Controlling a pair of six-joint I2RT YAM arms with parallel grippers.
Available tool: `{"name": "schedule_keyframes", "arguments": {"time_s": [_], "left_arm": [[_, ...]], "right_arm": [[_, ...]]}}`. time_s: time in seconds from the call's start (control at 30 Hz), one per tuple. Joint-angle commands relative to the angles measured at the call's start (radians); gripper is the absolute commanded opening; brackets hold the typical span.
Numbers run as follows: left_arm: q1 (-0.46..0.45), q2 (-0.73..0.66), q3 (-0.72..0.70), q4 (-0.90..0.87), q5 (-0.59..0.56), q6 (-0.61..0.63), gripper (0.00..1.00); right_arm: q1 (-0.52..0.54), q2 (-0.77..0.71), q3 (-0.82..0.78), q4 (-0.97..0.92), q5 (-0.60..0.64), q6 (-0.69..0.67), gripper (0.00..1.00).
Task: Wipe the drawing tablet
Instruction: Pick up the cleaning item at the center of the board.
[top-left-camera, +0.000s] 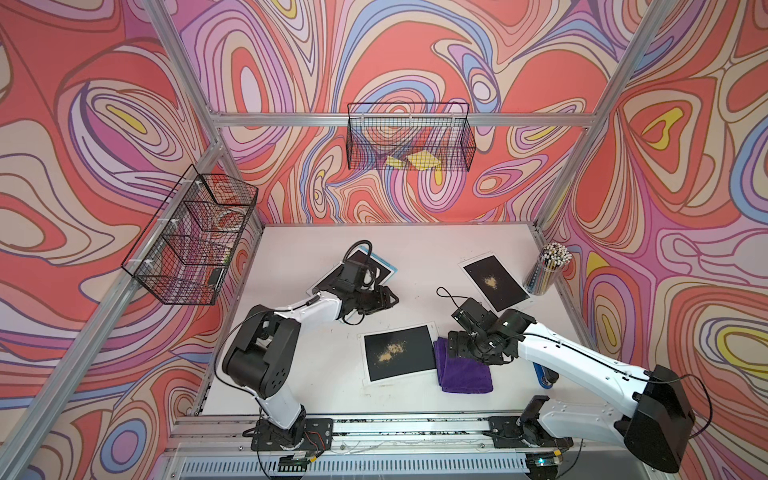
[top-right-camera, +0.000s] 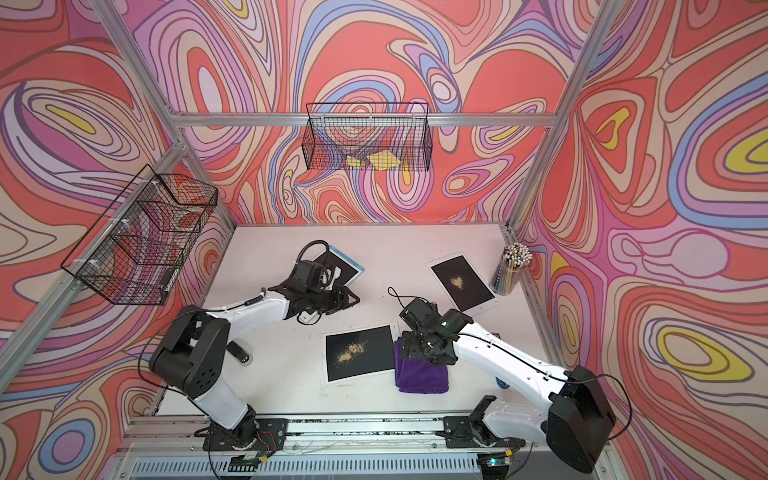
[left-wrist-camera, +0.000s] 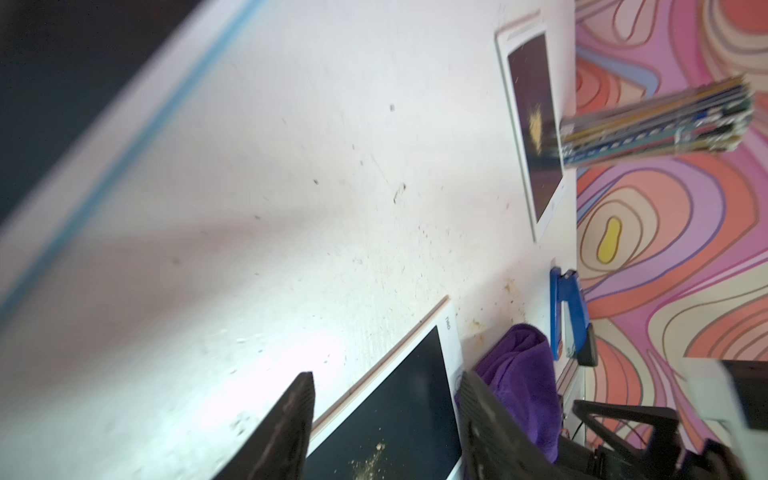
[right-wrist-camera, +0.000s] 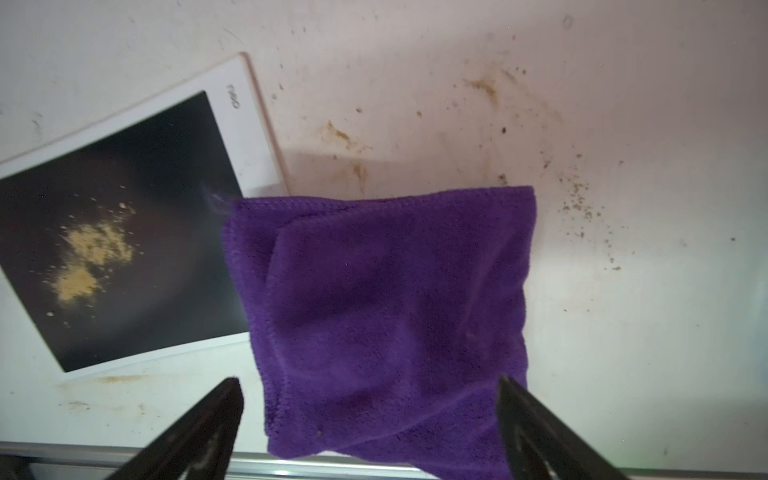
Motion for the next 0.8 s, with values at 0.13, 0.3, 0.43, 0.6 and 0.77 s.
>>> {"name": "schedule_keyframes", "arguments": {"time_s": [0.13,0.3,0.43,0.6,0.77], "left_arm": [[-0.015,-0.258,-0.112,-0.097,-0.049,0.001,0.62],[-0.015,-0.338,-0.183,-0.148,-0.034,0.0,0.62],[-0.015,-0.371,-0.256,-0.166,-0.039,-0.005,0.62],[-0.014,-0.388,-0.316,-0.211,-0.066,-0.016,0.61],[-0.015,-0.428,-0.341,-0.272,-0.103,0.007,0.62]], "right_arm": [[-0.002,0.129,-0.131,0.189,-0.093,-0.004,0.98],[0.003,0.259,-0.156,0.309,-0.14,0.009,0.98],[0.015,0.325,-0.173,0.349,-0.161,0.03,0.98],[0.042,0.294,-0.27,0.409,-0.235,0.097,0.88],[0.042,0.159,-0.365,0.345,-0.277,0.118,0.61]]}}
